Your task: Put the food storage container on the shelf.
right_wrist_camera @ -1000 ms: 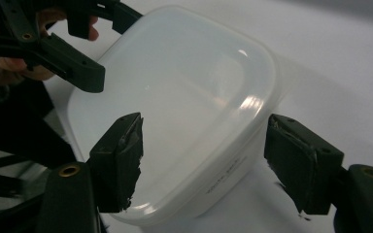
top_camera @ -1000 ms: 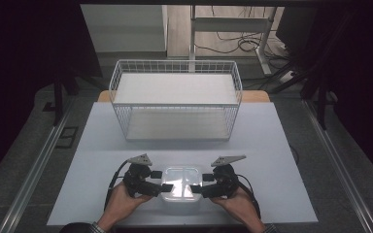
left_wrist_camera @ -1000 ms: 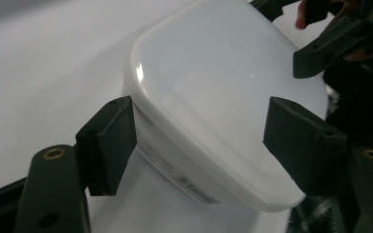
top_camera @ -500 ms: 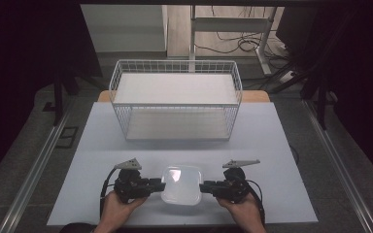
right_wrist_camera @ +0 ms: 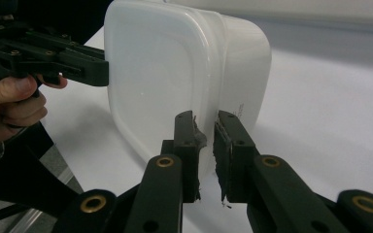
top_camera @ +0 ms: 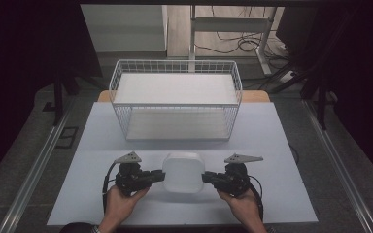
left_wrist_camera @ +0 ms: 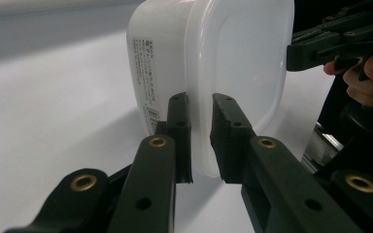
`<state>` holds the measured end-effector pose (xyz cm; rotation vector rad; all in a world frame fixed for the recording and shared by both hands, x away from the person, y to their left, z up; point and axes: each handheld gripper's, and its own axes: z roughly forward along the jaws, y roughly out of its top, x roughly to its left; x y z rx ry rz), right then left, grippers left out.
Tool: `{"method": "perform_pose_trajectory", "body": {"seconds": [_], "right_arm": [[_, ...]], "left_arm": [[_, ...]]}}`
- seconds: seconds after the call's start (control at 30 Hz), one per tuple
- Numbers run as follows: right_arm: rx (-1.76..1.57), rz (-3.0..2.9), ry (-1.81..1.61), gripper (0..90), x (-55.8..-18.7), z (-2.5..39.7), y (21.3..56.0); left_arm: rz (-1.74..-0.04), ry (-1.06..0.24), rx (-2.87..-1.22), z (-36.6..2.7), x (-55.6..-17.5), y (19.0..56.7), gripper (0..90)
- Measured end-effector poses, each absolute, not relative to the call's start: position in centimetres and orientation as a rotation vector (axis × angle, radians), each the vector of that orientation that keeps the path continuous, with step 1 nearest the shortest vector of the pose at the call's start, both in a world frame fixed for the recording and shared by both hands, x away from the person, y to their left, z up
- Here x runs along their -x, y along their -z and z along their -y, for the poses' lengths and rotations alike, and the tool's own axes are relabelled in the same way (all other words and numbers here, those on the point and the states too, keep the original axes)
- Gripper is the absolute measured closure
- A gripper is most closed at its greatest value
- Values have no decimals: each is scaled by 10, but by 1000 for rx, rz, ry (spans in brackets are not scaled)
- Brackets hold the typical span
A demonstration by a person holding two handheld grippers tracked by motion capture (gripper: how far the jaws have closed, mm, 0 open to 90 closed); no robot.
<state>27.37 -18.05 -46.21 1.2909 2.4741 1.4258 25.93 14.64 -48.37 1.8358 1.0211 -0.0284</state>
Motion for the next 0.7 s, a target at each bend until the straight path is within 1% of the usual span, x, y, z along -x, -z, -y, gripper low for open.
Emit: {"method": "perform_pose_trajectory", "body": {"seconds": [0.47, 0.57, 0.67, 0.7], "right_arm": [[-1179, -2419, -1480, 794, -291, 172, 436], [-1153, -2403, -1498, 794, -297, 170, 424], [-1141, -2395, -1510, 793, -300, 169, 418], [-1133, -2391, -1515, 793, -304, 168, 411]], "left_arm": [[-989, -67, -1829, -155, -272, 450, 793], [-981, -83, -1813, -158, -277, 439, 793], [-978, -92, -1808, -159, -280, 433, 794], [-973, -97, -1804, -160, -283, 427, 793]]}}
